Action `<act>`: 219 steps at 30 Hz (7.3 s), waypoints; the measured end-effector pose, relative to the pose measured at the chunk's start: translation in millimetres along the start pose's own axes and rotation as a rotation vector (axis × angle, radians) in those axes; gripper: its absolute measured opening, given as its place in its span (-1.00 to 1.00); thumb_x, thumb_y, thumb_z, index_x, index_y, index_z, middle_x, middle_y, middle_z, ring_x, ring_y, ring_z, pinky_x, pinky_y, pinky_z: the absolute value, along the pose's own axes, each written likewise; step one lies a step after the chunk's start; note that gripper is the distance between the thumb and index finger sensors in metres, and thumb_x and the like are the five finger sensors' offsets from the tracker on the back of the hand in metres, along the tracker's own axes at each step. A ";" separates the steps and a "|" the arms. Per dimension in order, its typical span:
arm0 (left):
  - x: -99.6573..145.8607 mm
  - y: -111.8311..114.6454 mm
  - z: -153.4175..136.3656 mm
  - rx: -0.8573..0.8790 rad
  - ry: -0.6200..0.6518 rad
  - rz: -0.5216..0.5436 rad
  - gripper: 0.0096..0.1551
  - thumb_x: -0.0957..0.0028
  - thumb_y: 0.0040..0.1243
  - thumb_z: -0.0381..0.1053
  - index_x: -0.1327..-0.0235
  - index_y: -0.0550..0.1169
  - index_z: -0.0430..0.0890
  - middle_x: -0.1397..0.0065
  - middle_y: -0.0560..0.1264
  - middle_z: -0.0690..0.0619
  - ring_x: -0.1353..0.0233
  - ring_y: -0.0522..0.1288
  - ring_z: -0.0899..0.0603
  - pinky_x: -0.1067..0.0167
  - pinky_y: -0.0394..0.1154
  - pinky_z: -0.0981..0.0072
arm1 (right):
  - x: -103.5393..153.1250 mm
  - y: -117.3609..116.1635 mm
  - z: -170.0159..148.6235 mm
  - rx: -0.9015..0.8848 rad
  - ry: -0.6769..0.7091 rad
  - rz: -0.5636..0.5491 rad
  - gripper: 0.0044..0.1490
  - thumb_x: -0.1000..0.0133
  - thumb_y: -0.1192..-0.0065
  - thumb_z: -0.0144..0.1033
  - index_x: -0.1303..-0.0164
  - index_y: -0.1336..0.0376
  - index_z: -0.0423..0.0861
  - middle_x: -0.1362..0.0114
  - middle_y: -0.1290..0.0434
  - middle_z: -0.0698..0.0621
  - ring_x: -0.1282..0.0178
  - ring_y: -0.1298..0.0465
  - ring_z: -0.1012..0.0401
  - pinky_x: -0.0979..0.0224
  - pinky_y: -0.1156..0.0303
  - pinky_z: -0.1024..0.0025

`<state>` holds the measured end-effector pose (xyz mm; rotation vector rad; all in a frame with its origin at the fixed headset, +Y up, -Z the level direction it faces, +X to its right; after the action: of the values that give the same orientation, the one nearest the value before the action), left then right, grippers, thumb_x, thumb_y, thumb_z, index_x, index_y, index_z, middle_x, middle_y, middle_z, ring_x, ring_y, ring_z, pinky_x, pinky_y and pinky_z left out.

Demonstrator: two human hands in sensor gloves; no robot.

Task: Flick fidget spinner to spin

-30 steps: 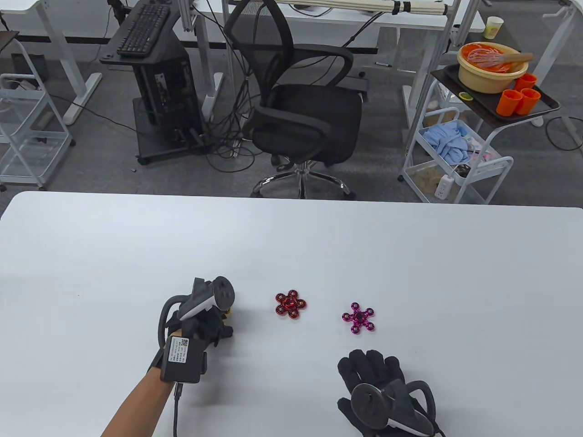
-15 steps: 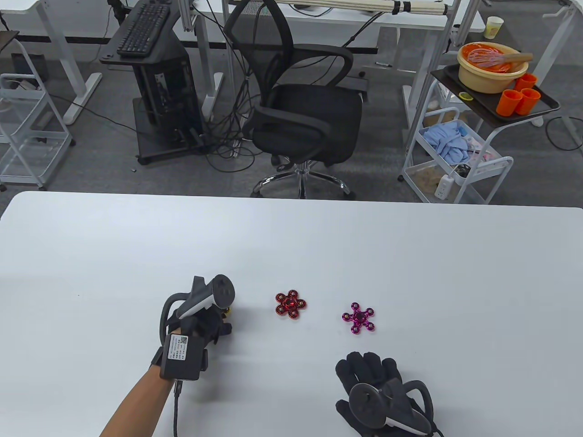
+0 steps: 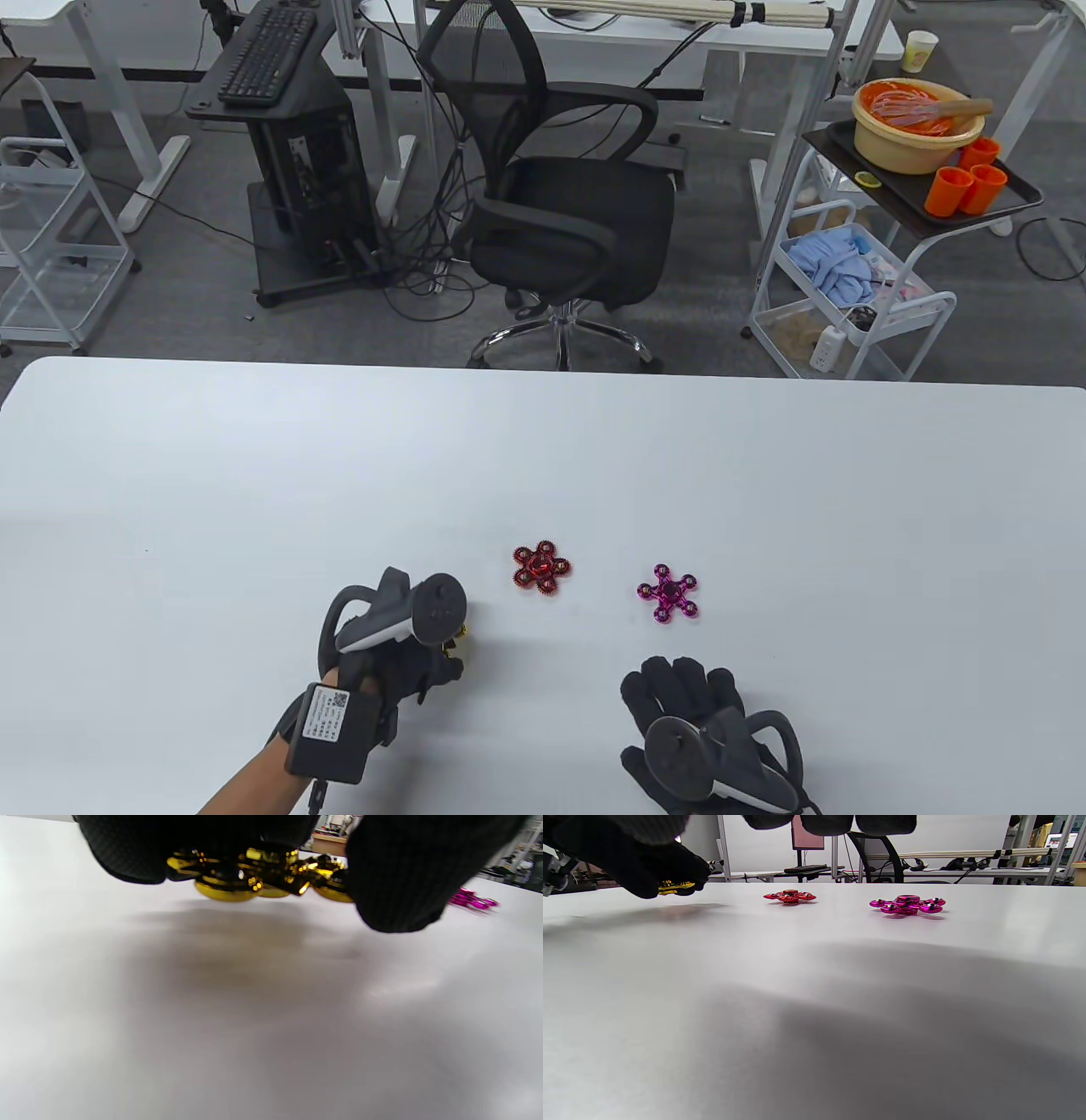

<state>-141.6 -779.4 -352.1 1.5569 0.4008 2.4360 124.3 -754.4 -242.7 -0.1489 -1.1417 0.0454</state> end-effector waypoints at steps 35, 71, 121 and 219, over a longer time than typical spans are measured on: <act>32.5 22.7 21.8 -0.062 0.045 -0.067 0.11 0.25 0.22 0.32 -0.38 -0.02 -0.07 -0.58 -0.13 -0.24 -0.57 0.05 -0.37 -0.42 0.19 -0.28 | -59.3 12.5 77.6 0.086 0.187 0.032 -0.17 -0.11 0.02 0.05 -0.51 0.17 0.04 -0.68 0.18 -0.19 -0.61 0.11 -0.32 -0.57 0.22 -0.38; 51.0 39.2 8.3 -0.017 -0.029 -0.138 -0.08 0.19 0.04 0.39 -0.38 0.05 0.09 -0.58 -0.28 -0.20 -0.58 -0.16 -0.38 -0.46 0.03 -0.31 | -71.6 20.1 73.9 -0.018 0.106 0.060 -0.32 -0.12 -0.05 -0.06 -0.44 -0.06 -0.01 -0.62 -0.10 -0.19 -0.56 -0.06 -0.30 -0.57 0.14 -0.36; 67.0 21.6 -2.2 -0.028 -0.092 -0.031 -0.06 0.18 0.05 0.36 -0.39 0.04 0.02 -0.59 -0.24 -0.20 -0.59 -0.10 -0.38 -0.45 0.06 -0.32 | -252.7 -9.5 13.0 -0.074 -0.111 0.252 0.05 0.07 -0.45 -0.04 -0.46 0.06 -0.11 -0.59 -0.01 -0.20 -0.47 -0.11 -0.19 -0.57 0.09 -0.33; 63.9 56.7 103.8 -0.225 0.172 -0.109 -0.15 0.17 0.01 0.38 -0.36 0.04 0.22 -0.51 -0.49 -0.12 -0.53 -0.44 -0.35 -0.46 -0.26 -0.32 | -25.1 18.7 -16.2 -0.175 -0.055 0.071 -0.33 -0.10 -0.17 -0.12 -0.40 -0.11 -0.06 -0.59 -0.10 -0.21 -0.47 -0.15 -0.23 -0.54 -0.01 -0.30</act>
<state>-75.9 -800.3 -236.7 1.2083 0.2237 2.4416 129.3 -740.3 -274.6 -0.3455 -1.1946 0.0128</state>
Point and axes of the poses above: the tracker on the back of each hand, its own z axis roughly to the thumb side, its own x axis roughly from the fingertips to the wrist, y = z × x, the point moved 3 cm from there along -x, roughly from the wrist to the fingertips
